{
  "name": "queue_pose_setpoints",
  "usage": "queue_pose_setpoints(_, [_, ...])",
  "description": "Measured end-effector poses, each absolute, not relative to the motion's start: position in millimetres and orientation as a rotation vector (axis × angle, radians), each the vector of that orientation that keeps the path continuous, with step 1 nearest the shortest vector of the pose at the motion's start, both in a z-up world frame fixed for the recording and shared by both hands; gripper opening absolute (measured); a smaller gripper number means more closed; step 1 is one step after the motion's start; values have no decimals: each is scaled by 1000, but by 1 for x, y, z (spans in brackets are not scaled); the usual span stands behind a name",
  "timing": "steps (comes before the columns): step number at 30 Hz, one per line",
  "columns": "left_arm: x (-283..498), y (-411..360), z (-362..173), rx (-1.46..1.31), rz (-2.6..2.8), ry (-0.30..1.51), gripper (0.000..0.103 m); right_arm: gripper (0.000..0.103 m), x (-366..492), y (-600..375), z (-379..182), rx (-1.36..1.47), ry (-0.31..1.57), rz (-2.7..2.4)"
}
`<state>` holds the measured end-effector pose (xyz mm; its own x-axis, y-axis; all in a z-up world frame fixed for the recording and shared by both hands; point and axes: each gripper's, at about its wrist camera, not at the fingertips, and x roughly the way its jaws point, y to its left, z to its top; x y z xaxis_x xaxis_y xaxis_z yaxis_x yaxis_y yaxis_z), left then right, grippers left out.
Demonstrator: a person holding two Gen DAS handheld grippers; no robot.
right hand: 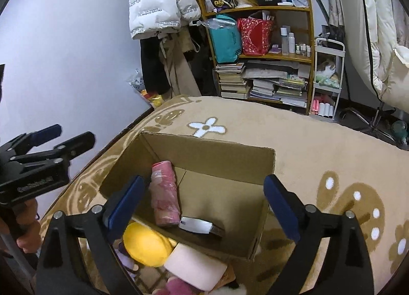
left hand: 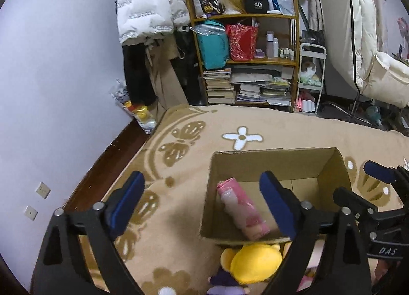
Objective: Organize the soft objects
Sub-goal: 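Withdraw both tools from the box back toward the remaining pile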
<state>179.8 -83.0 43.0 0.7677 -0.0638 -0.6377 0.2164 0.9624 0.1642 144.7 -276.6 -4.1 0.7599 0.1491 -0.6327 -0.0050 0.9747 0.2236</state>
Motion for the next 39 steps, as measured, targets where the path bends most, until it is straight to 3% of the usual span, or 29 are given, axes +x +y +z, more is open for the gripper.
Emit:
queue_pose_setpoints(24, [82,-25,18,245,-83,833,100,99,53,-246,-1,170,721,111])
queue_pose_setpoints(39, [62,-14,-14,248,-95,914,100,99,22,-220,-36,138,795,122])
